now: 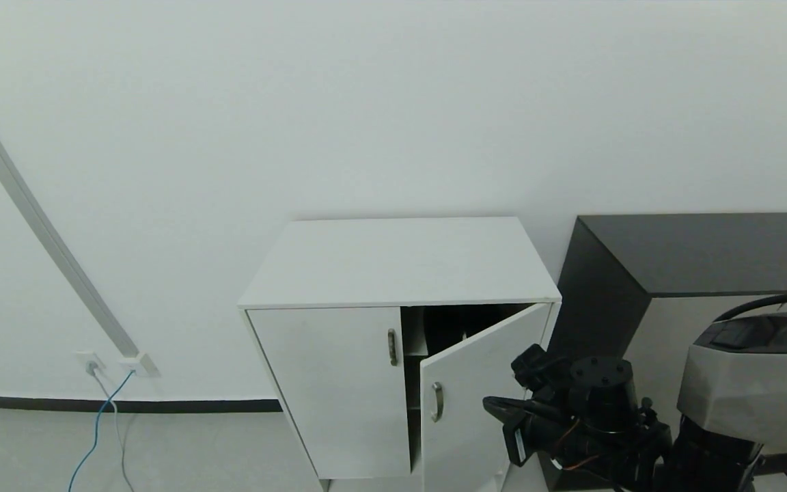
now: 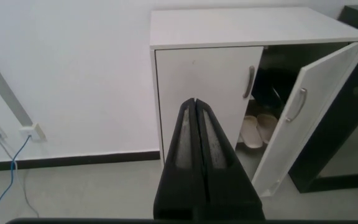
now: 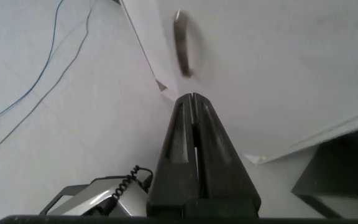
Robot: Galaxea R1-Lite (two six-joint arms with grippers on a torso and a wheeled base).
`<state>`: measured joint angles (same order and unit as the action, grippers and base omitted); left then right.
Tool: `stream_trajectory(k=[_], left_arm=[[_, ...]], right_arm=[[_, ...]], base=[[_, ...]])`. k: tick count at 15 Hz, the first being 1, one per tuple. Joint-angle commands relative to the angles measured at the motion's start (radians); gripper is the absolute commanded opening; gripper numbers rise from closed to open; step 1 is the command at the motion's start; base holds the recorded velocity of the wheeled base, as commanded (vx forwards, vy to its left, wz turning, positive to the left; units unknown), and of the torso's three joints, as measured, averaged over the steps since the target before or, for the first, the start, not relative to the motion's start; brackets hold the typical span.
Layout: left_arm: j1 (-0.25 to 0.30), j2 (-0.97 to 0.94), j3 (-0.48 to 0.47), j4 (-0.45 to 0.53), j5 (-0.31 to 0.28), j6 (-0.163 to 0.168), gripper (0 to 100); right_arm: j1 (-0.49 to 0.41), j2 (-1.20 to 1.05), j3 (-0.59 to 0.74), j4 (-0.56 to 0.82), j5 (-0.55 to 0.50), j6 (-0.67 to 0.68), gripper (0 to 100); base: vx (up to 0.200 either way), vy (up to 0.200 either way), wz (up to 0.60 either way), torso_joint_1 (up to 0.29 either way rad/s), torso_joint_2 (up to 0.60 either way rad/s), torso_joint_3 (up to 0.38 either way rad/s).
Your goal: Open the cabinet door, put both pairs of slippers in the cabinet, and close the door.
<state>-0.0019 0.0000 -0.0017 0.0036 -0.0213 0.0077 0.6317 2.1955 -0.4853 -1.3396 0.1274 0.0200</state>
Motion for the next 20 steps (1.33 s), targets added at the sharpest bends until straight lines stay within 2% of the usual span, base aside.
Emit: stream_trajectory(k=[1, 7, 20], left_arm=[[0.000, 0.000, 0.000, -0.001, 0.000, 0.000, 0], [0.000, 0.000, 0.000, -0.001, 0.000, 0.000, 0], [0.000, 0.000, 0.000, -0.001, 0.000, -0.002, 0]], right_arm=[[0.002, 0.049, -0.053, -0.001, 0.001, 0.000, 0], [-0.017, 0.121, -0.190, 0.011, 0.000, 0.000, 0], [-0.090, 0.213, -0.487, 0.201, -0.003, 0.000, 0]], base=[[0.000, 0.000, 0.00, 0.000, 0.00, 0.000], [0.000, 0.000, 0.00, 0.000, 0.00, 0.000], [0.000, 0.000, 0.00, 0.000, 0.00, 0.000]])
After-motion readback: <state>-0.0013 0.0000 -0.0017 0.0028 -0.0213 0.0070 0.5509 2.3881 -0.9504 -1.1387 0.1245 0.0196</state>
